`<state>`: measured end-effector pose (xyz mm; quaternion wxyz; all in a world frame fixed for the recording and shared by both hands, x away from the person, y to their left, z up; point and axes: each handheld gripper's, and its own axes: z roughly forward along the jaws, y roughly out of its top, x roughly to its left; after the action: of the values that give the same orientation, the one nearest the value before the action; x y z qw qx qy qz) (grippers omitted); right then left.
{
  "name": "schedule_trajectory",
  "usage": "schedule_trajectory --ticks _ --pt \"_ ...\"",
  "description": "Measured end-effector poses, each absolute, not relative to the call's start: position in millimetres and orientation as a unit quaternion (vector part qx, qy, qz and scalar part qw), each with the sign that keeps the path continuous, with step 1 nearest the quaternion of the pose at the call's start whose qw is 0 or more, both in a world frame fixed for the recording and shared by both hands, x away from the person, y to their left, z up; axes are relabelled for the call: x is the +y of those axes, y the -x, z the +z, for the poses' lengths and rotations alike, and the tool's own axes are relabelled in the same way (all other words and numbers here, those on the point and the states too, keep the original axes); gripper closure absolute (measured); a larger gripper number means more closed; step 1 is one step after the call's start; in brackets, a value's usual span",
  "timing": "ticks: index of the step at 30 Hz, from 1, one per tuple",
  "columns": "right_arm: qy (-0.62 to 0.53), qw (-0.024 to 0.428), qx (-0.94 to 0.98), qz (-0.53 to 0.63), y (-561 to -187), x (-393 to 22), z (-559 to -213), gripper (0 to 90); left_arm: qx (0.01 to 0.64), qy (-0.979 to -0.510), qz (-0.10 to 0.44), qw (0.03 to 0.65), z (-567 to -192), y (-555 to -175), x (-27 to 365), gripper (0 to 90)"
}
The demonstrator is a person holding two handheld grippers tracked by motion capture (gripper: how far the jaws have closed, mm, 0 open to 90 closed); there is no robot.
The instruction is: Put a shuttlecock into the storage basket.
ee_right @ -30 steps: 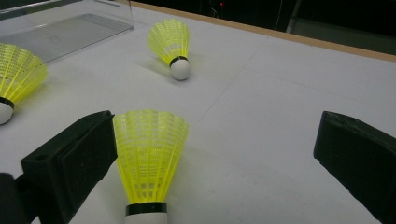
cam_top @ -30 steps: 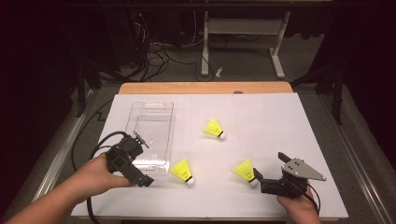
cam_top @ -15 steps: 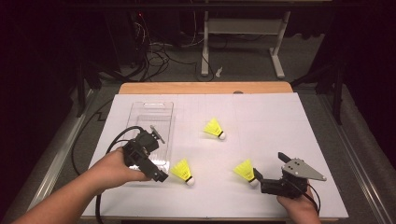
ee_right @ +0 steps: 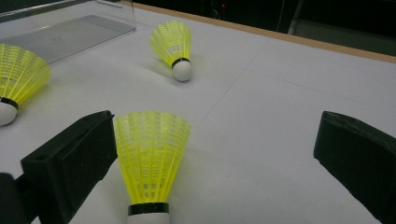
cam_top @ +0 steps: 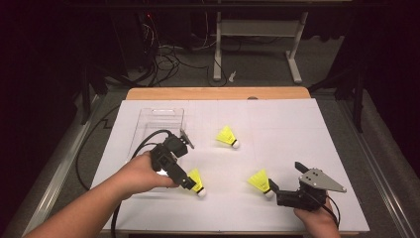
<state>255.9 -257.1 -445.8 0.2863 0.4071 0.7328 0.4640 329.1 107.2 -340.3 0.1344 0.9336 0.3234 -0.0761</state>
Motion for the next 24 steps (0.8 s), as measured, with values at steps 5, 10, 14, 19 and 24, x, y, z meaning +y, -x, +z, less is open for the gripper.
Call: schedule_trajectory --ticks 5,10,14,19,24 --pt "-0.407 0.287 0.732 0.465 -256 -257 -445 0.1 0.319 -0.935 -0.083 0.133 -343 -334 97 0.7" --pt "-0.407 0.286 0.732 0.466 -256 -257 -445 0.1 0.316 -0.936 -0.084 0.13 -346 -339 88 0.7" --pt "-0.407 0.286 0.732 0.466 -256 -257 -445 0.0 0.32 -0.935 -0.086 0.128 -350 -345 83 0.7" --pt "-0.406 0.285 0.732 0.467 -255 -257 -445 0.1 0.323 -0.936 -0.084 0.117 -360 -353 78 1.8" --pt "-0.406 0.284 0.732 0.467 -255 -258 -445 0.1 0.321 -0.937 -0.086 0.109 -367 -358 74 7.6"
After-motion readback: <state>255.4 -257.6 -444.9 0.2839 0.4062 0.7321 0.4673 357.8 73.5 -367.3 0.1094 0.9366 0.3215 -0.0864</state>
